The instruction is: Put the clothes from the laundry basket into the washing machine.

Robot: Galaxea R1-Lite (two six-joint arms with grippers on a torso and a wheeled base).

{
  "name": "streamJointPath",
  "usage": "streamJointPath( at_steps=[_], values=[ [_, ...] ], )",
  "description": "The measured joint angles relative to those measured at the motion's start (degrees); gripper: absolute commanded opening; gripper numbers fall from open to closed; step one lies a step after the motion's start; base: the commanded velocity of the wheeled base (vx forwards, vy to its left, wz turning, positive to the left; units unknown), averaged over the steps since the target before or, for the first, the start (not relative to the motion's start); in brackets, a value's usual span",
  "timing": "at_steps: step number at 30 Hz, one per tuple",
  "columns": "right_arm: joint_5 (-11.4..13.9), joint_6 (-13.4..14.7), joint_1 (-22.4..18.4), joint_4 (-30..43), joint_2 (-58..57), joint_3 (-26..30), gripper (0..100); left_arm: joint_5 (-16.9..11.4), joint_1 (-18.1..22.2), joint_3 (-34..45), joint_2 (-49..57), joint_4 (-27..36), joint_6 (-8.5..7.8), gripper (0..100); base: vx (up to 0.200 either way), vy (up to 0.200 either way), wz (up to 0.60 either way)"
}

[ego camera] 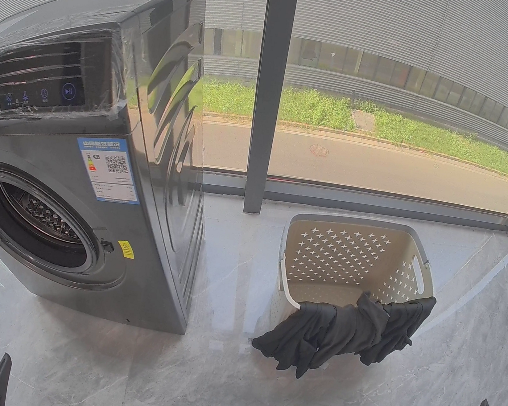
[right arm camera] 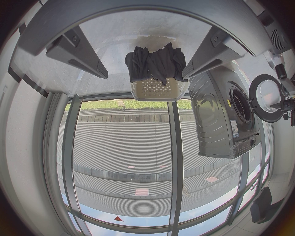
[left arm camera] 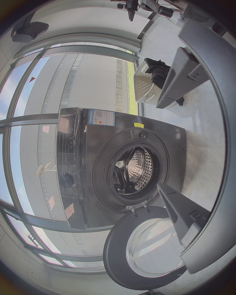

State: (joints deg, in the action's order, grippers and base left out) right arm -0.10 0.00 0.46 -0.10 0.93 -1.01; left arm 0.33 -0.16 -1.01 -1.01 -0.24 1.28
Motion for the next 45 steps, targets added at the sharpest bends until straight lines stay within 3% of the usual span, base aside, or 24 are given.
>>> streamJointPath(
  at_steps=[37, 45],
  values=[
    [0.0, 0.0, -0.05, 0.0, 0.0, 0.0, 100, -0.01, 0.0, 0.0, 0.0, 0.0, 0.02, 100, 0.0, -0.005, 0.0],
    [0.0, 0.0, -0.05, -0.01, 0.0, 0.0, 100, -0.01, -0.05, 0.0, 0.0, 0.0, -0.02, 100, 0.15, 0.0, 0.0]
  ],
)
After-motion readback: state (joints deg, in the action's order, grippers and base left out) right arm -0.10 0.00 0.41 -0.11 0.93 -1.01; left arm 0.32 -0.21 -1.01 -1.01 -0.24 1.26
